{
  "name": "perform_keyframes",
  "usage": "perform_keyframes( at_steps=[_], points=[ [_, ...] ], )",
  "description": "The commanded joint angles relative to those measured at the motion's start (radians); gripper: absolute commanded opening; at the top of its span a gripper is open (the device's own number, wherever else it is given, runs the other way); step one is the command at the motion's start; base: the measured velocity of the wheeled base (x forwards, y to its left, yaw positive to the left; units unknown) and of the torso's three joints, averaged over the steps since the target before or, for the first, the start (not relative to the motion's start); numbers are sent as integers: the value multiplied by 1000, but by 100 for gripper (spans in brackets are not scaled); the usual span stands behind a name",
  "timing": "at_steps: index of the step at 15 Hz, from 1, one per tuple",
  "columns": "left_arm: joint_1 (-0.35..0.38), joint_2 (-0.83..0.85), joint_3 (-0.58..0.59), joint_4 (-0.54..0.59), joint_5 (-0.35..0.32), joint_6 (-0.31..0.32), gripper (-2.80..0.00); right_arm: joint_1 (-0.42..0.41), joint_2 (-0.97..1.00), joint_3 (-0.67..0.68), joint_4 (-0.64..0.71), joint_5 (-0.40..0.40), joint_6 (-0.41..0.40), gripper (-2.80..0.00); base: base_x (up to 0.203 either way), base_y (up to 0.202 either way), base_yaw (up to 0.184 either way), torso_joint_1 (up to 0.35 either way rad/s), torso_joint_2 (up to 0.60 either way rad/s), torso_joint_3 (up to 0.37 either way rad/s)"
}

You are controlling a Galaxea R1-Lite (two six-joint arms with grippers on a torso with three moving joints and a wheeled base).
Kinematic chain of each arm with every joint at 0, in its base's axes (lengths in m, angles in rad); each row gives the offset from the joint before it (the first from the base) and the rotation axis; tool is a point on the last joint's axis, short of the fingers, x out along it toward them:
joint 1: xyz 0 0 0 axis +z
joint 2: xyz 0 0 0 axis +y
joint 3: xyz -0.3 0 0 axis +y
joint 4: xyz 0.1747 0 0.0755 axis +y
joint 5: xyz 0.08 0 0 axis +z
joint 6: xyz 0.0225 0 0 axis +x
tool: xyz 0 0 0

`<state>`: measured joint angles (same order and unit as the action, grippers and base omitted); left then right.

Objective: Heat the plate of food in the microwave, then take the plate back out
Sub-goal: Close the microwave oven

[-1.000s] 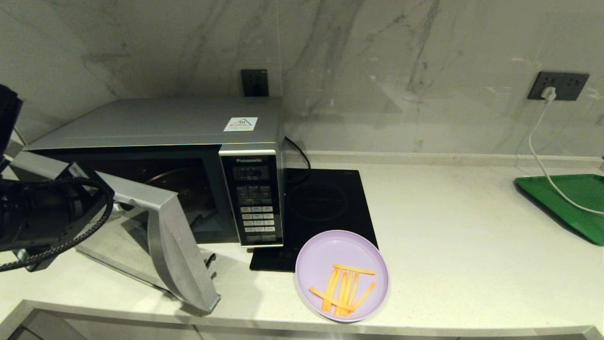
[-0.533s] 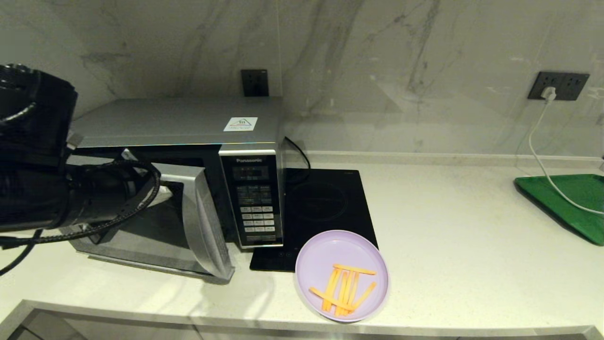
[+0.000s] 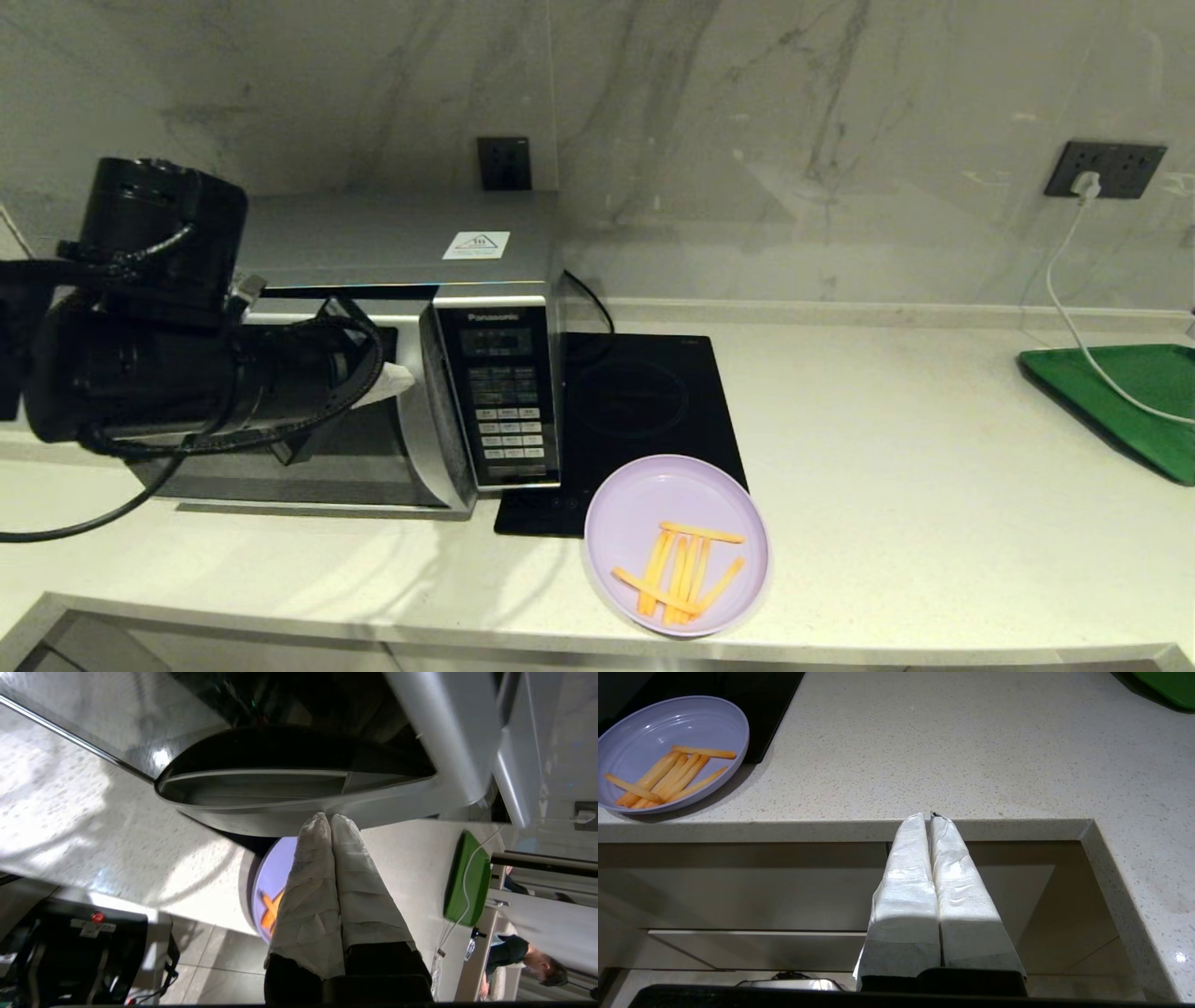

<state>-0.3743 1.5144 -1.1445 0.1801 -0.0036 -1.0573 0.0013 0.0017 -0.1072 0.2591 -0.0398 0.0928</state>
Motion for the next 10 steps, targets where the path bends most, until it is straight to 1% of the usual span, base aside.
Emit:
perform_keyframes(
  at_steps=[1,4,8,10],
  points=[
    [1,75,-1,-43,1,-5,-280,0,0,0,2,0,1,-280,0,0,0,0,0,0],
    [1,116,-2,-124,11,-4,-280,0,0,0,2,0,1,-280,0,0,0,0,0,0],
    [3,118,1,-127,14,-4,-280,0,0,0,2,0,-1,-280,0,0,0,0,0,0],
    [3,83,32,-126,13,-2,-280,0,0,0,2,0,1,-280,0,0,0,0,0,0]
  ],
)
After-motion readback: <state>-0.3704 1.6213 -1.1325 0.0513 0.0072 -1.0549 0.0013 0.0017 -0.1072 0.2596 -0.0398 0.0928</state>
